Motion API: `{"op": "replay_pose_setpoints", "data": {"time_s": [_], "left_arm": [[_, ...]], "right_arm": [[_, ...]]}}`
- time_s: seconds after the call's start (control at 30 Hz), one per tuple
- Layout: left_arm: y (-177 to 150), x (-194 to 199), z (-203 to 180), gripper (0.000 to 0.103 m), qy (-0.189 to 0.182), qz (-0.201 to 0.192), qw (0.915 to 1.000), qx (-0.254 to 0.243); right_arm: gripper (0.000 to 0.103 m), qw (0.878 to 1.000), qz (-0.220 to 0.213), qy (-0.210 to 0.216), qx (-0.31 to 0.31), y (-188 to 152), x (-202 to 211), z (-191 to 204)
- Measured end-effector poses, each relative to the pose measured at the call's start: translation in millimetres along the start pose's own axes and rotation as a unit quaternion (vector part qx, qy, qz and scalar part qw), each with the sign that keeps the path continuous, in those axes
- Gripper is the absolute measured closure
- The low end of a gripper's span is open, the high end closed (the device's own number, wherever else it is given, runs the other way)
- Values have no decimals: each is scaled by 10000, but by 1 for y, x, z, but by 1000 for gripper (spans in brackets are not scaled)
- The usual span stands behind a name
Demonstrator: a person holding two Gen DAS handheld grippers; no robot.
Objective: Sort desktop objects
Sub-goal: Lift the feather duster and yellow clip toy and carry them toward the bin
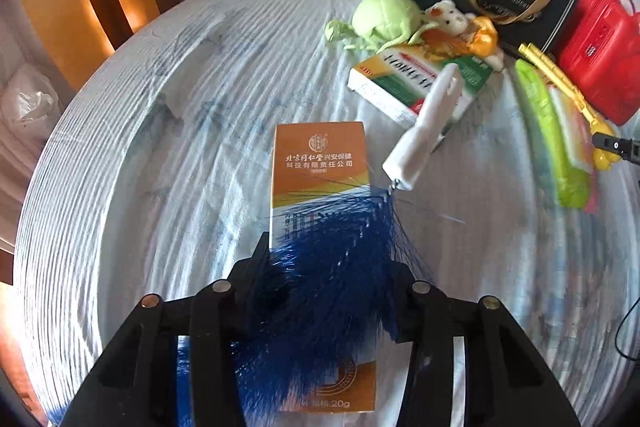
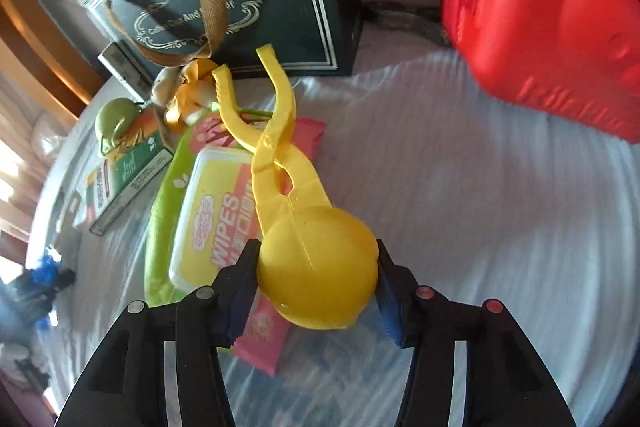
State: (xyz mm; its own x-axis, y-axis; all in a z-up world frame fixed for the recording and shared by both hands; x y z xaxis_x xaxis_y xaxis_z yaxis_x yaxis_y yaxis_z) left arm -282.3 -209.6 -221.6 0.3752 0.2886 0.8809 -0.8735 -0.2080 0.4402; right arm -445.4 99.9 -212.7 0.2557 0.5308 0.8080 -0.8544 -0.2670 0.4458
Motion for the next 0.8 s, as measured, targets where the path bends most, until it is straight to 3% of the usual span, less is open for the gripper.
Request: {"op": "replay_pose_setpoints", "data": {"time_s": [0.37,0.6,0.8], "left_arm": [[9,83,-2,59,-175,-948,9953,45],[5,157,-20,59,-349,-1608,9863,-92],[-2,218,-47,59,-624,-2034,9766,-307]], "right_arm": [[52,9943,-961,85,451,-27,110,60],[52,9852,-1566,85,696,-38,188,94],[52,9750,-2106,-87,702,-69,262,110]]}}
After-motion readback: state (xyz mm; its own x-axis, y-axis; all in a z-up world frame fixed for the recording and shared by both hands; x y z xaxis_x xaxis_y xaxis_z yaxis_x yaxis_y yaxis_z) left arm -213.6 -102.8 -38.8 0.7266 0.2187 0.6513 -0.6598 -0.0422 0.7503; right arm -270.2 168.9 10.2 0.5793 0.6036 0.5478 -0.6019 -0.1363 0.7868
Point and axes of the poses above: each gripper's, at about its wrist camera, not at the fingertips, and x roughly against the way its jaws point, z to its left, y to its top, the point moved 1 cm from there along -x, roughly the way its jaws point, and after that the axes turned 15 degrees about y, right-handed, at the moved point
